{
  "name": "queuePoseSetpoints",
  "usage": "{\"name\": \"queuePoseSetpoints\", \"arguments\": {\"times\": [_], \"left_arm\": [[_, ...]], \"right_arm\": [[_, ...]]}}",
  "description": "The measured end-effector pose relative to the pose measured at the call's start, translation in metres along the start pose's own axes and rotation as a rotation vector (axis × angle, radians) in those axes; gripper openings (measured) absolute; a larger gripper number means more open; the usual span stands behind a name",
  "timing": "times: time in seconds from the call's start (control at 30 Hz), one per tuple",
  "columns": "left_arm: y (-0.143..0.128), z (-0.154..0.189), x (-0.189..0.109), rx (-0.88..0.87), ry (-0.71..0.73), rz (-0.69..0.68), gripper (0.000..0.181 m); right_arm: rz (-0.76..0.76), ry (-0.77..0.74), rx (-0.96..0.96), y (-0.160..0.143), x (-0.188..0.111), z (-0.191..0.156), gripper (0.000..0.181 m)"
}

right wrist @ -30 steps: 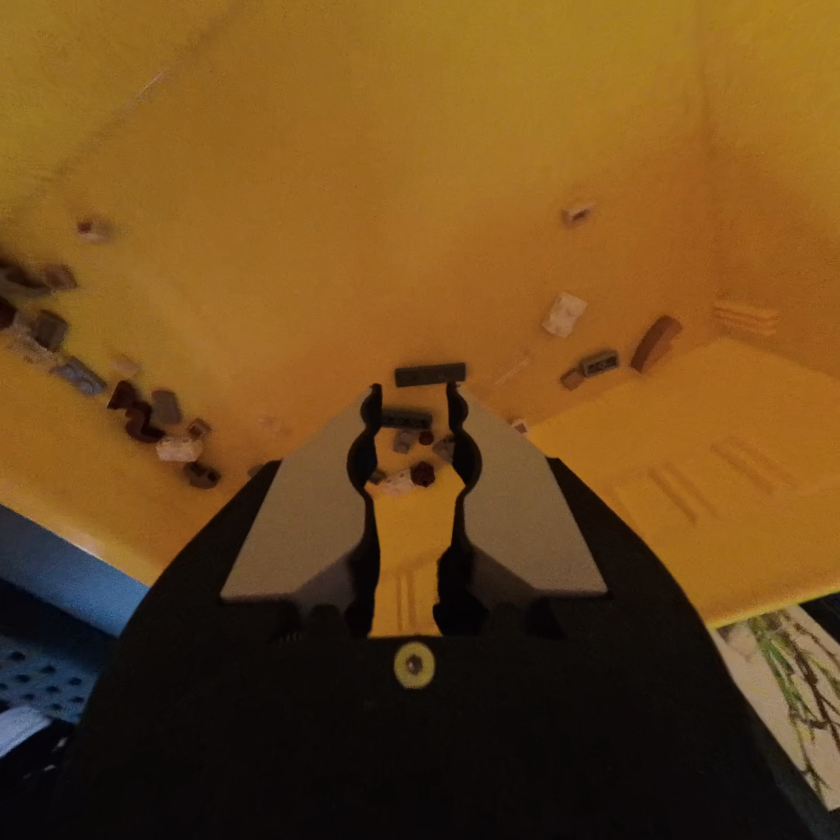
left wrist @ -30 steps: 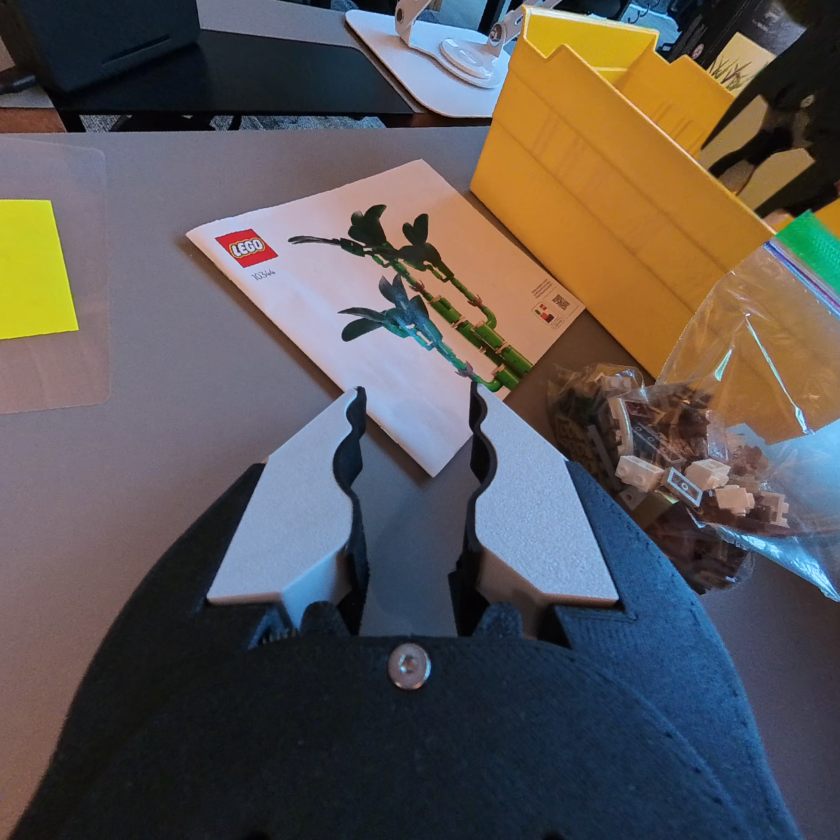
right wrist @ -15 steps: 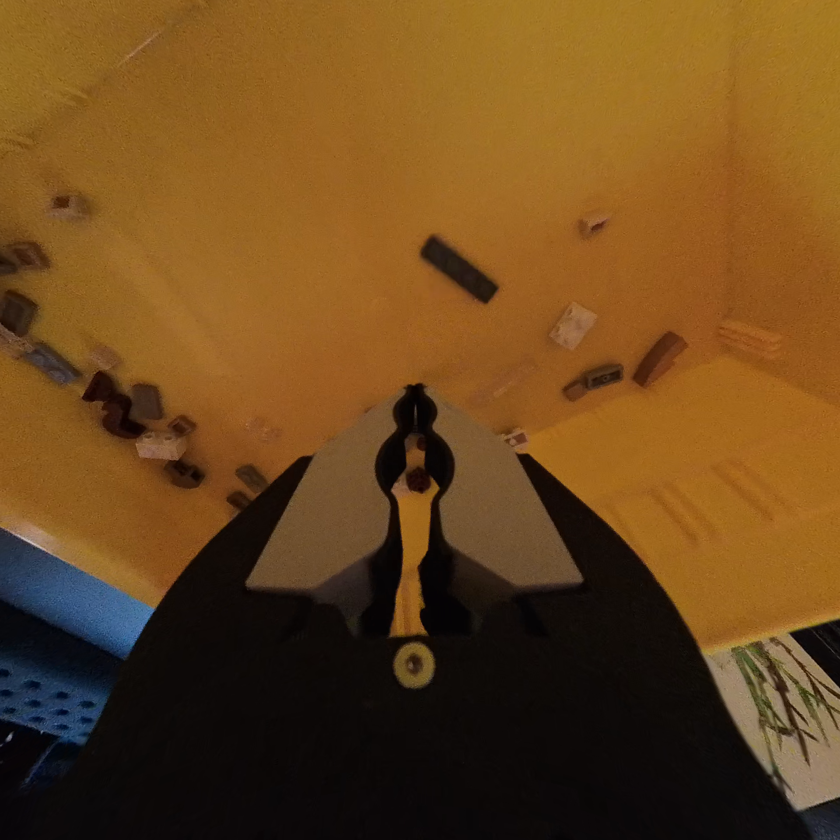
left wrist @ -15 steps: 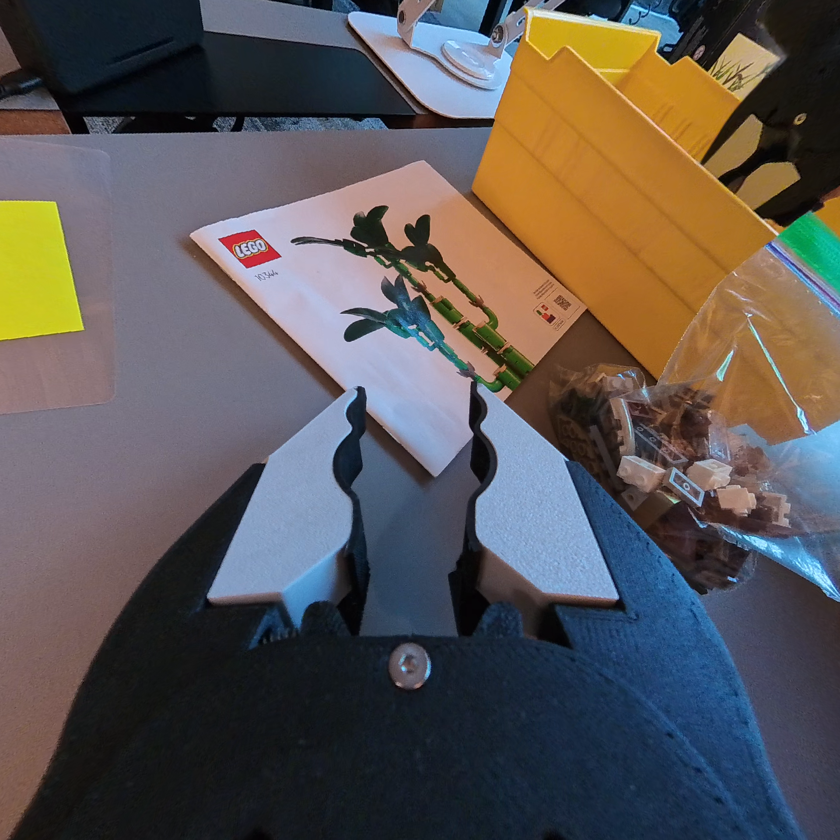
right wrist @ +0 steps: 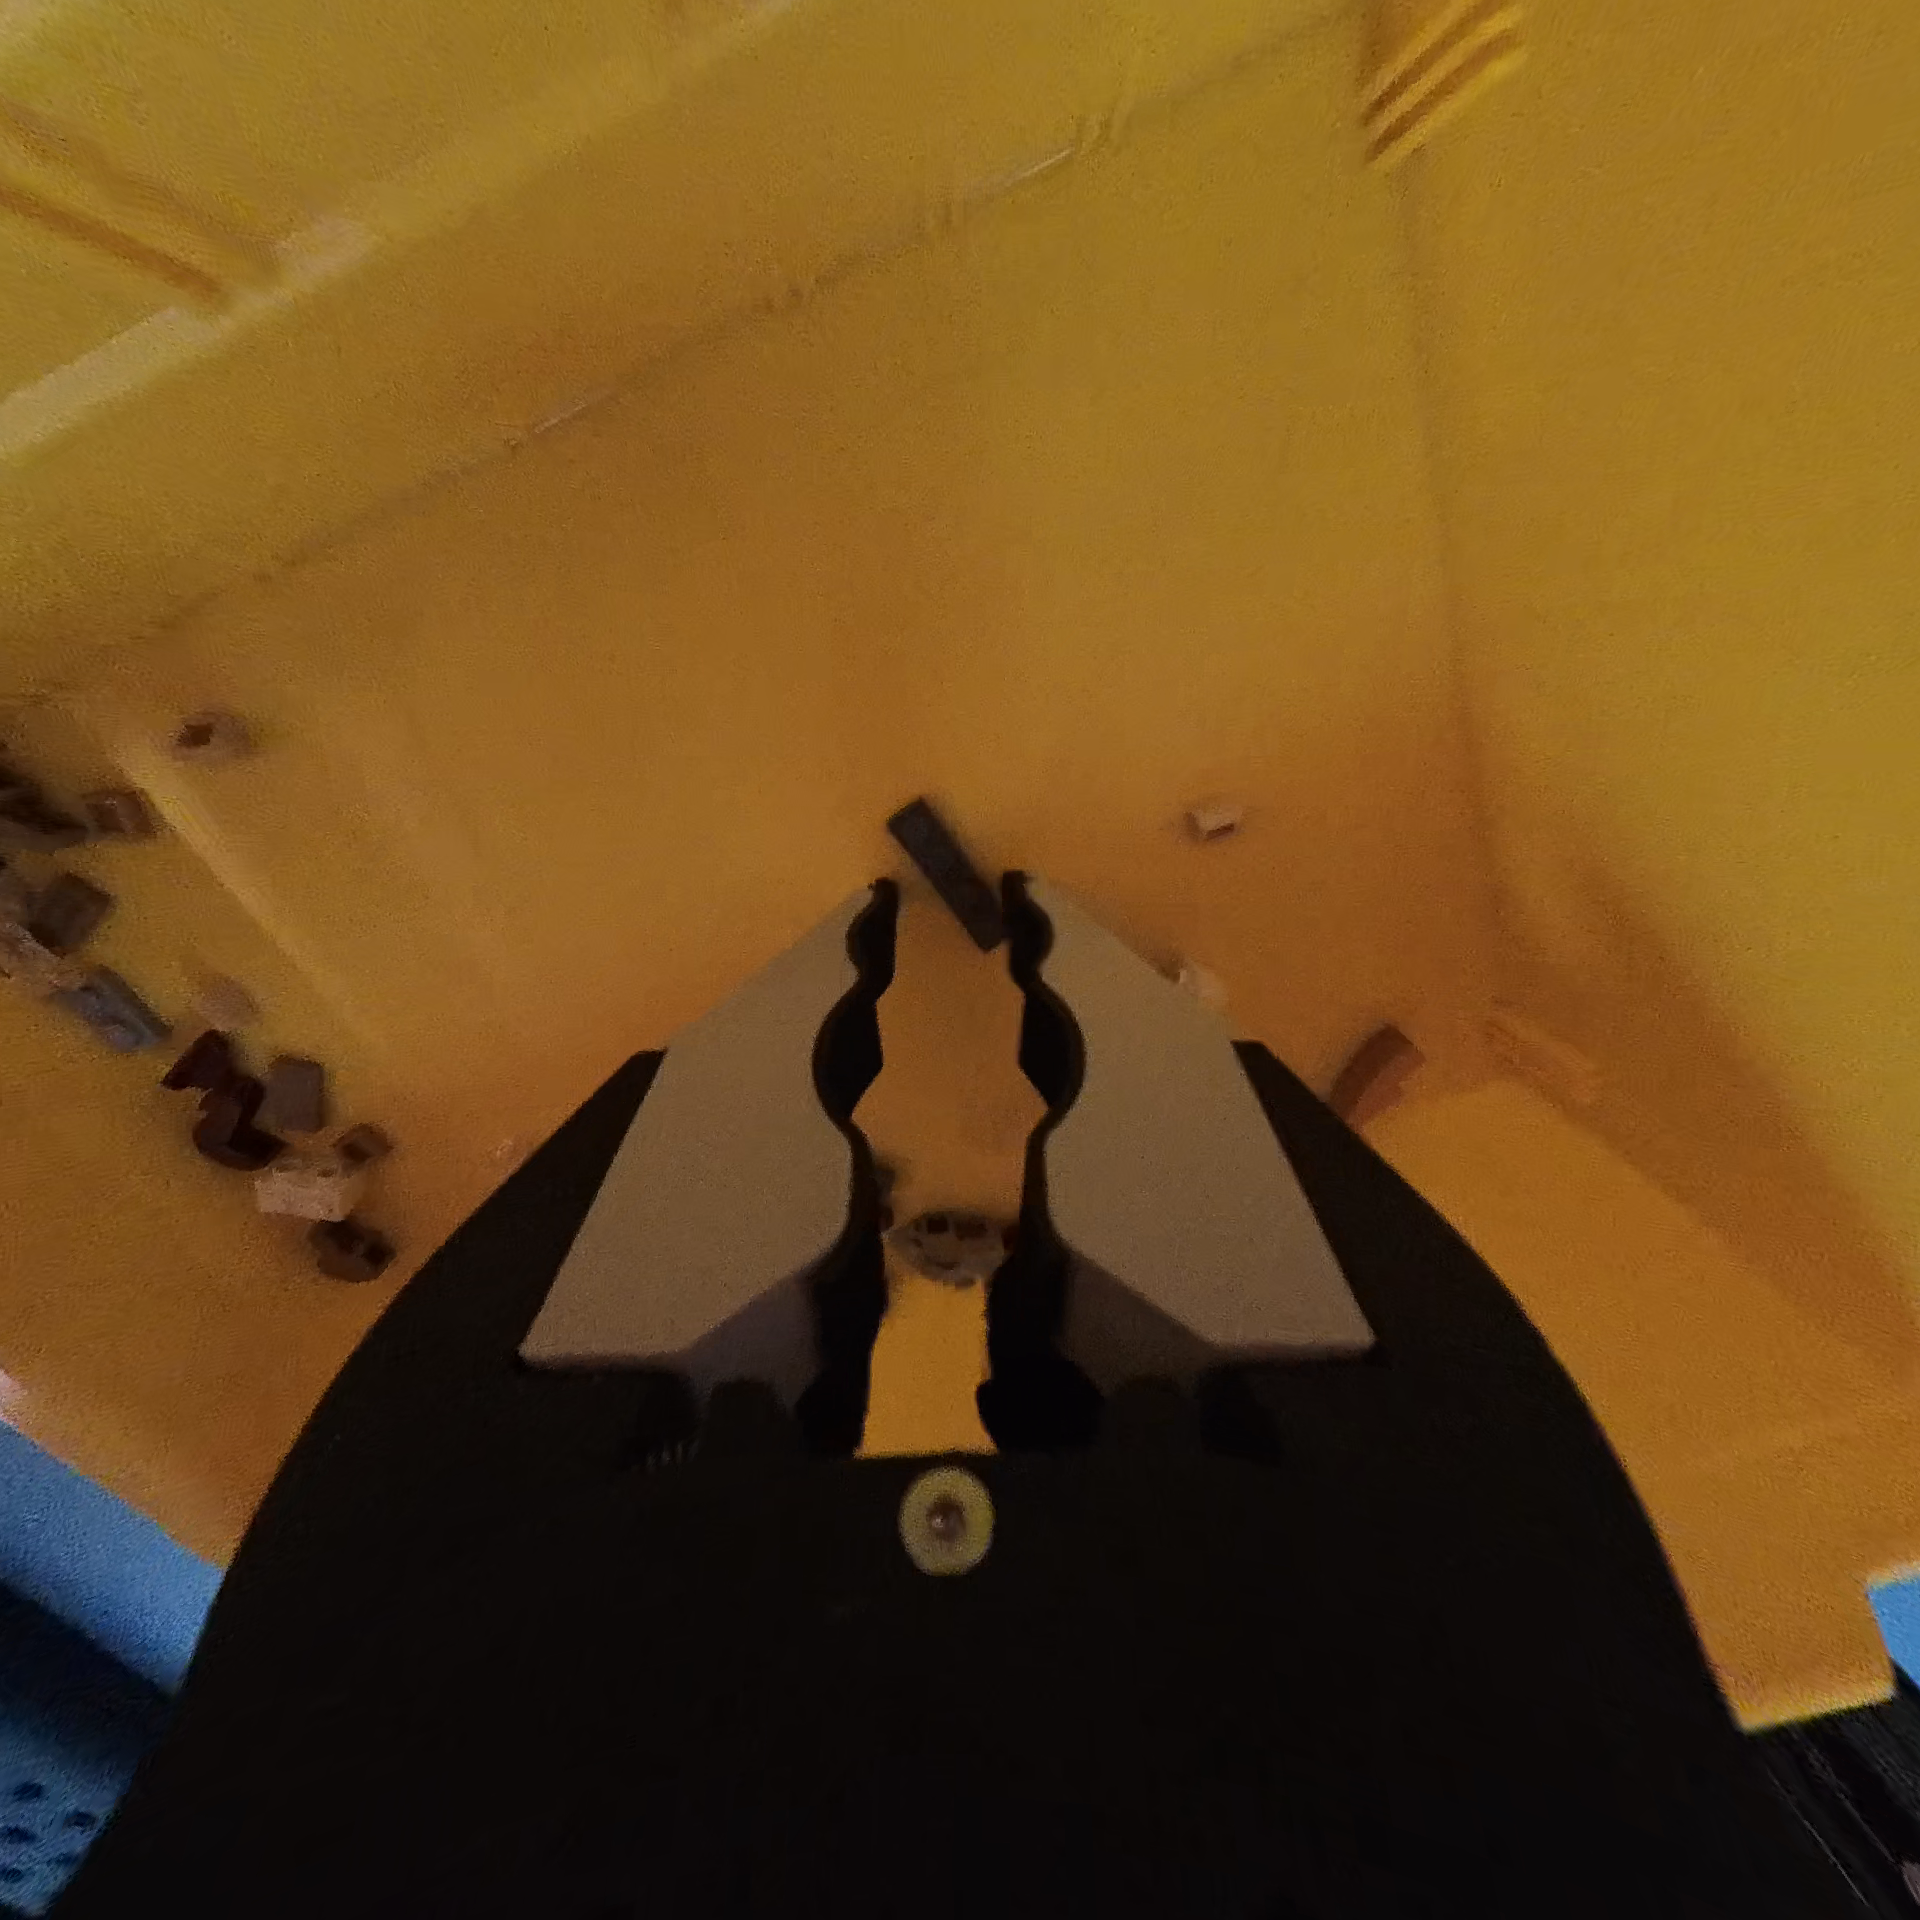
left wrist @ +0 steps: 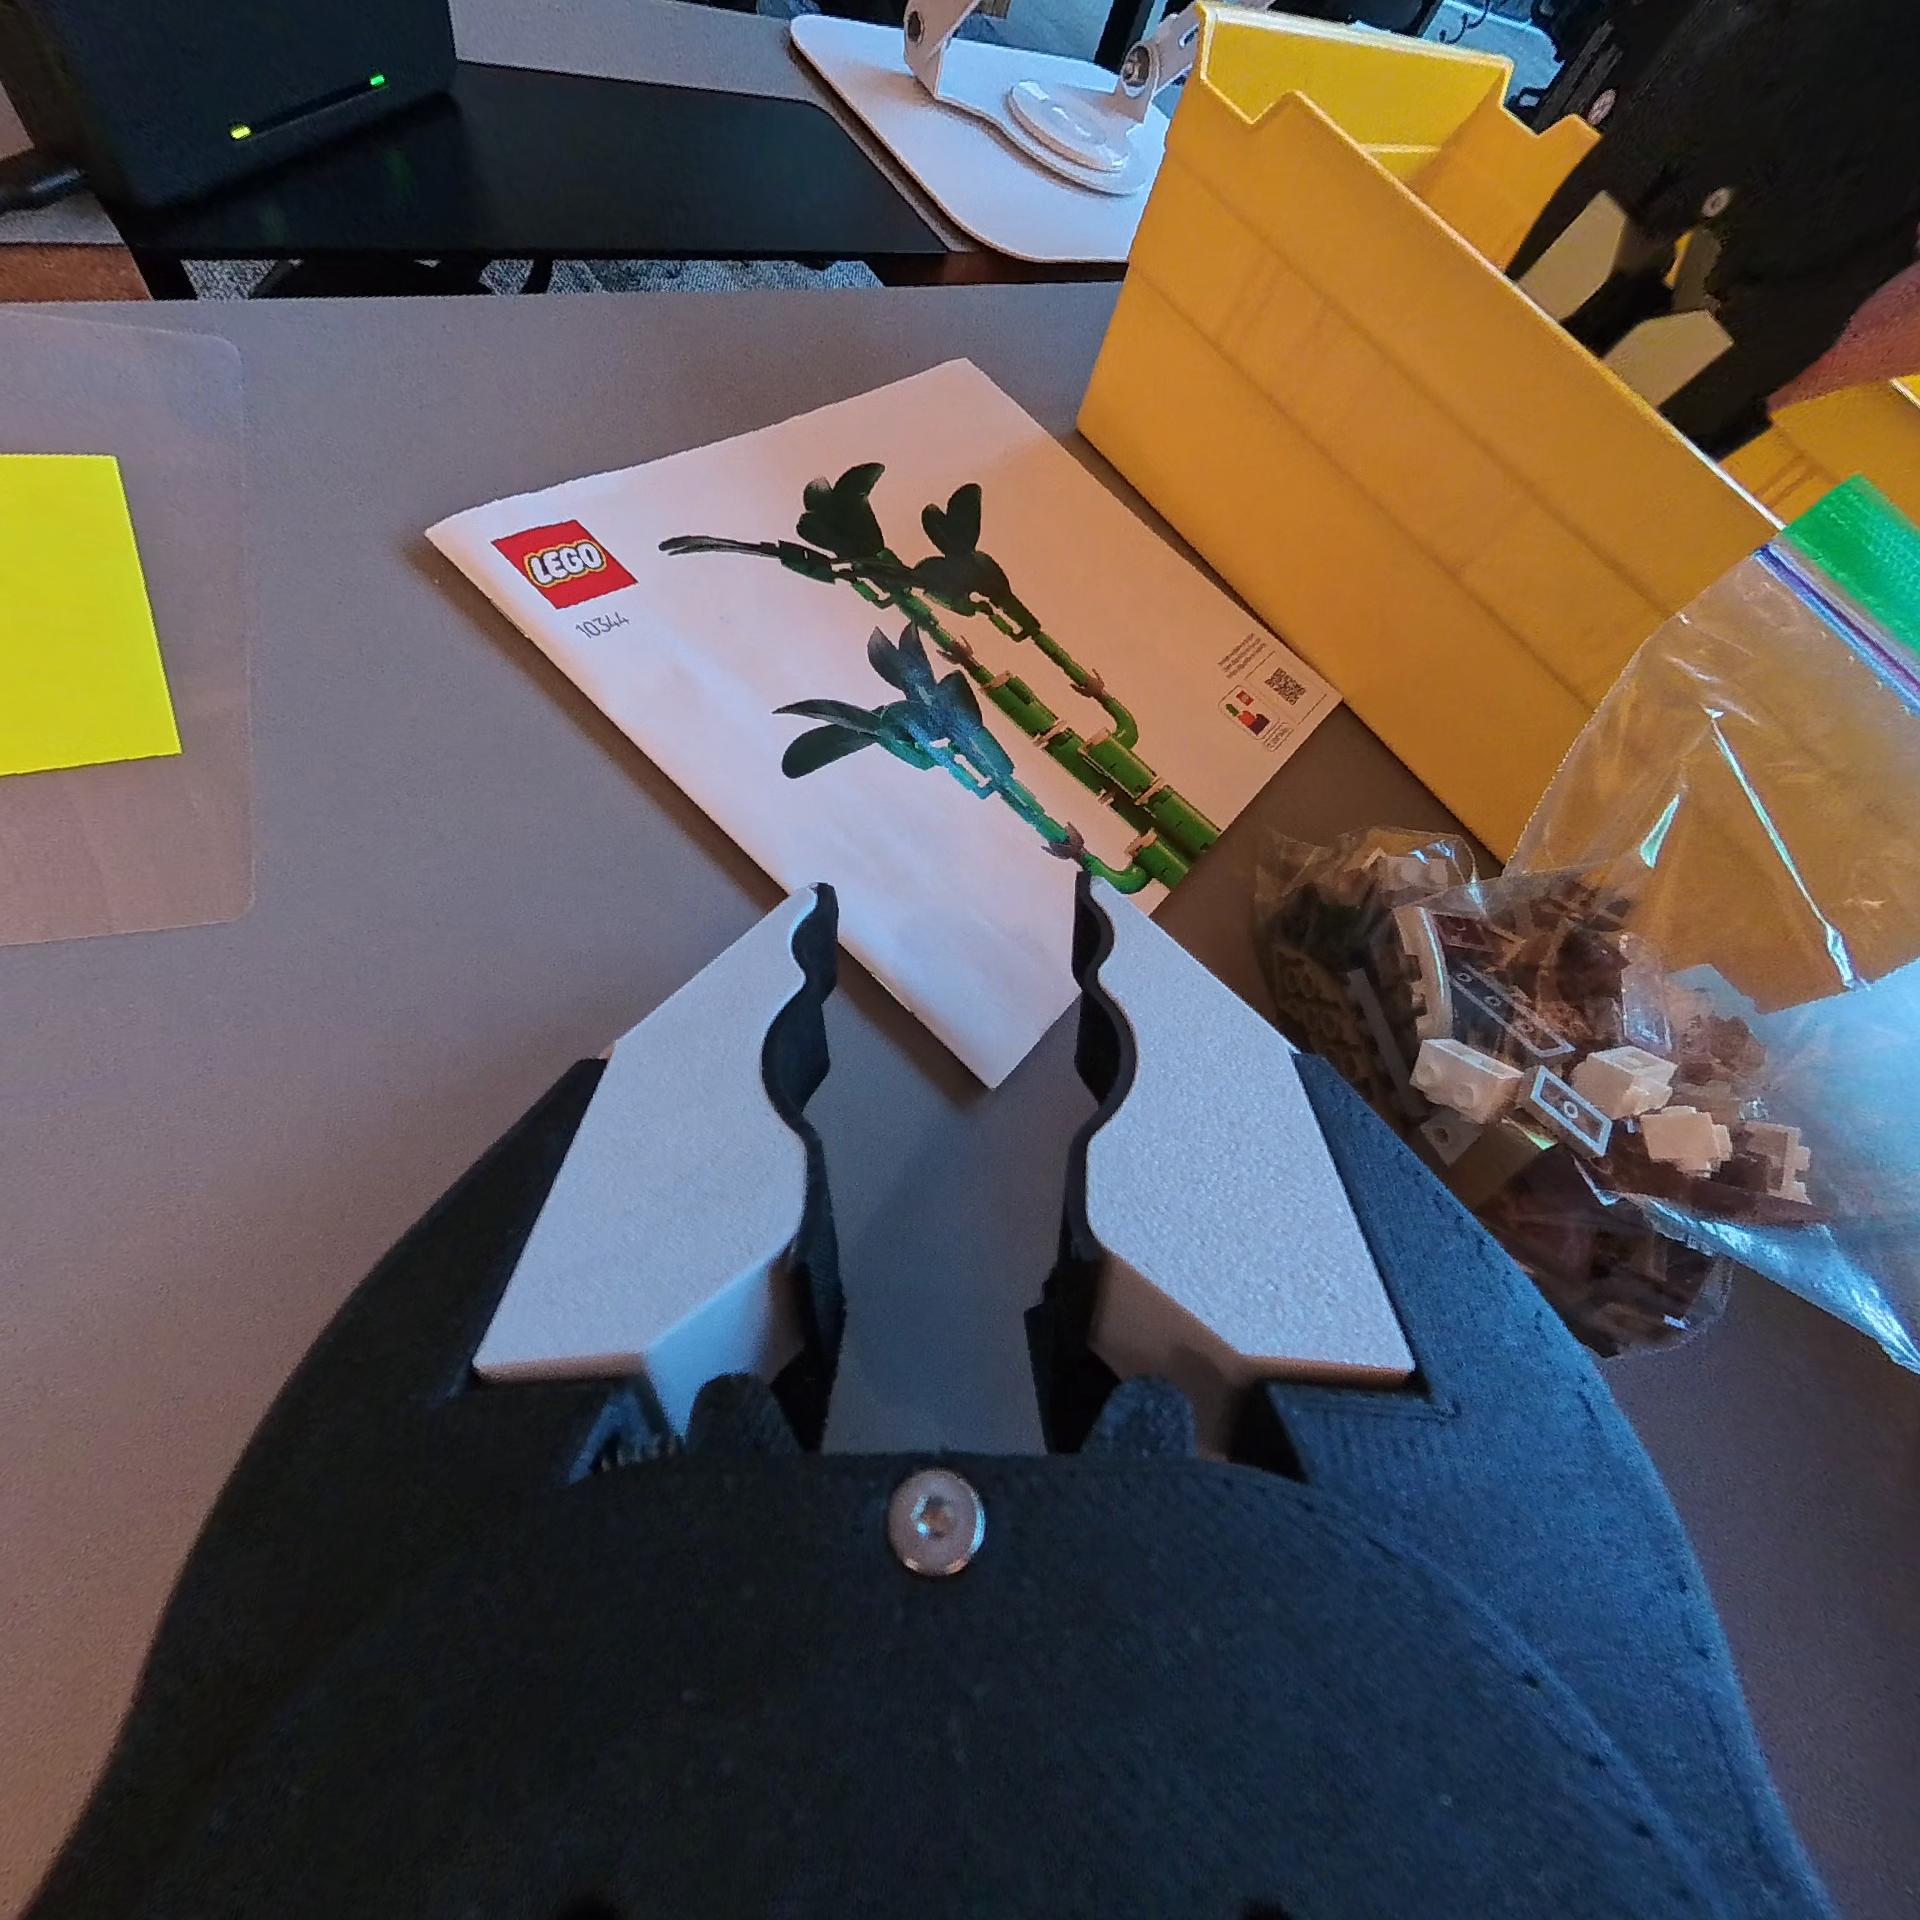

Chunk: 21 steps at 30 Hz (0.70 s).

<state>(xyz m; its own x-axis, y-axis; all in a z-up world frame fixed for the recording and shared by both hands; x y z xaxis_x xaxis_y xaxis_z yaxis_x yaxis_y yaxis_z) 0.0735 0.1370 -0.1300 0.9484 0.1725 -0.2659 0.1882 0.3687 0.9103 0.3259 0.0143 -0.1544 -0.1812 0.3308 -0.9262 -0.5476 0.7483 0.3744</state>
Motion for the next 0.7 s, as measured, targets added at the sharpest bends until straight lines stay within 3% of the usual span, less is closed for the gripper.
{"name": "queuePoseSetpoints", "arguments": {"times": [0.07, 0.17, 0.27, 0.37, 0.43, 0.5, 0.6, 0.7], "left_arm": [[0.0, 0.0, 0.0, -0.002, -0.001, 0.0, 0.044], [0.0, 0.0, 0.0, -0.003, -0.001, 0.001, 0.044], [0.001, -0.001, -0.001, -0.003, 0.001, 0.003, 0.044], [0.001, -0.002, -0.001, -0.004, 0.004, 0.005, 0.044], [0.0, -0.002, 0.0, -0.007, 0.005, -0.001, 0.044], [-0.001, -0.002, 0.0, -0.004, 0.005, -0.009, 0.044], [-0.001, -0.001, 0.0, 0.003, 0.004, -0.008, 0.044], [-0.001, 0.0, 0.0, 0.004, 0.005, -0.005, 0.044]], "right_arm": [[0.022, 0.031, 0.018, 0.003, 0.001, 0.0, 0.024], [0.003, 0.047, 0.011, 0.0, 0.0, -0.006, 0.008], [-0.006, -0.023, 0.008, 0.001, -0.013, -0.005, 0.008], [0.271, 0.003, 0.083, 0.055, -0.061, -0.037, 0.007], [0.549, 0.119, 0.027, 0.109, -0.105, -0.089, 0.007], [0.681, 0.248, -0.136, 0.14, -0.127, -0.146, 0.007], [0.543, 0.259, -0.356, 0.142, -0.104, -0.187, 0.007], [0.363, 0.248, -0.415, 0.135, -0.067, -0.197, 0.008]]}}
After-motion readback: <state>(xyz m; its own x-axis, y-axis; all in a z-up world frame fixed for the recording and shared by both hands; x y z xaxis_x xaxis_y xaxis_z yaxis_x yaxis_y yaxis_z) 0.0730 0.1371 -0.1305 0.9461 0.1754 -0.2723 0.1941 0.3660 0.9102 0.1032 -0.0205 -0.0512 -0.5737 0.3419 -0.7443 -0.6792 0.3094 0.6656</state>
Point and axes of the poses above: each gripper's, where its closed fingertips meet, x out along the fingers, y out of its top, z = x × y across the jaws, the point moved 1 cm from there along -x, back along the fingers, and after that the axes turned 14 degrees about z, right-handed, at the moved point
